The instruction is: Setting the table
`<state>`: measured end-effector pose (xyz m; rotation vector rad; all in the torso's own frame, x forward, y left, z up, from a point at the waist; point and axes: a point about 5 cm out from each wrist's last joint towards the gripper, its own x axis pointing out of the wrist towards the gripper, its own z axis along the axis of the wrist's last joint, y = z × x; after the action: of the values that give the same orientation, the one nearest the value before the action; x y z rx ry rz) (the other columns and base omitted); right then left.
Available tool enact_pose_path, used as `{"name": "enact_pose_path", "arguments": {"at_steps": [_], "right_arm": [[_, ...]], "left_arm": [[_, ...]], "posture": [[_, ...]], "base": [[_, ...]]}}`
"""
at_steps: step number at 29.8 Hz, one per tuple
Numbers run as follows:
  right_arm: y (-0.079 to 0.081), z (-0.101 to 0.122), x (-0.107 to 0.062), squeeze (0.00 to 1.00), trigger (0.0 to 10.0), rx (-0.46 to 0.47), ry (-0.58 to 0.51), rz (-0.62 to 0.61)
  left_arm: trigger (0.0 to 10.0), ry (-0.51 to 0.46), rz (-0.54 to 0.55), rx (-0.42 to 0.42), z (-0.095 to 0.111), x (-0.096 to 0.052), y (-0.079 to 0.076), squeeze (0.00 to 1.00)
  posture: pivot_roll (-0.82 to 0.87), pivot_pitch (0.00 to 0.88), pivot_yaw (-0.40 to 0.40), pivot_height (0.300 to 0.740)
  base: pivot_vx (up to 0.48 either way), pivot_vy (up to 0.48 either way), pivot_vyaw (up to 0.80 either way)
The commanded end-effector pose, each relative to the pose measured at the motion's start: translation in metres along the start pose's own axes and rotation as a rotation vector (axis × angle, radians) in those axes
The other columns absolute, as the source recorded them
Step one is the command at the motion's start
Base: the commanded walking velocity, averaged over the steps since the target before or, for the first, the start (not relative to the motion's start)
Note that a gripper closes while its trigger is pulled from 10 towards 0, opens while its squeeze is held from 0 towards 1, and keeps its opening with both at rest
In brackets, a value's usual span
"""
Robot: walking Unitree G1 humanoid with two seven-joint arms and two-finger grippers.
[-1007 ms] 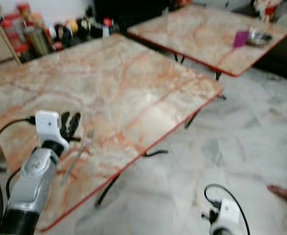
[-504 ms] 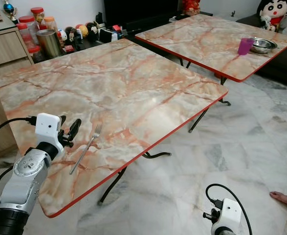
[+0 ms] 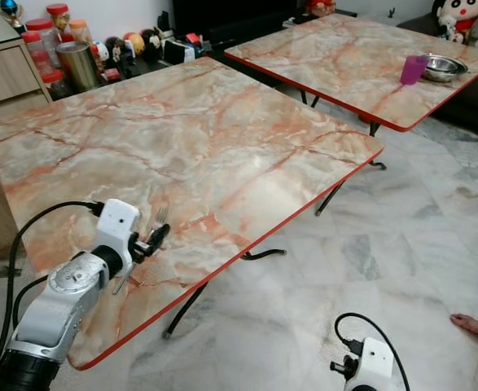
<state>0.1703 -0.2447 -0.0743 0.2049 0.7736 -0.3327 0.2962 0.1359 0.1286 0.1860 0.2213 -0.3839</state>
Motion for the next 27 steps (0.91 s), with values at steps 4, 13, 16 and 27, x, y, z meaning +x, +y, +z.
{"name": "enact_pose_path", "arguments": {"at_steps": [4, 13, 16, 27], "right_arm": [[0.009, 0.004, 0.003, 0.0, 10.0, -0.006, 0.0, 0.011], [0.03, 0.014, 0.008, 0.0, 10.0, -0.006, -0.01, 0.029], [0.036, 0.022, 0.011, 0.0, 10.0, -0.007, -0.019, 0.033], [0.03, 0.02, 0.01, 0.0, 10.0, 0.0, -0.02, 0.024]], "left_arm": [[10.0, 0.065, -0.001, -0.011, 0.004, -0.001, -0.013, 0.0], [10.0, 0.157, 0.095, -0.152, -0.009, 0.003, -0.026, 0.0], [10.0, 0.157, 0.122, -0.166, -0.008, 0.004, -0.028, 0.0], [10.0, 0.032, 0.203, -0.245, 0.013, 0.032, -0.029, 0.0]], "posture": [[0.13, 0.068, 0.001, 0.74], [0.13, 0.063, 0.003, 0.74], [0.13, 0.063, 0.002, 0.74], [0.13, 0.057, 0.004, 0.74]], "base": [[0.0, 0.0, 0.0], [0.0, 0.0, 0.0], [0.0, 0.0, 0.0], [0.0, 0.0, 0.0]]}}
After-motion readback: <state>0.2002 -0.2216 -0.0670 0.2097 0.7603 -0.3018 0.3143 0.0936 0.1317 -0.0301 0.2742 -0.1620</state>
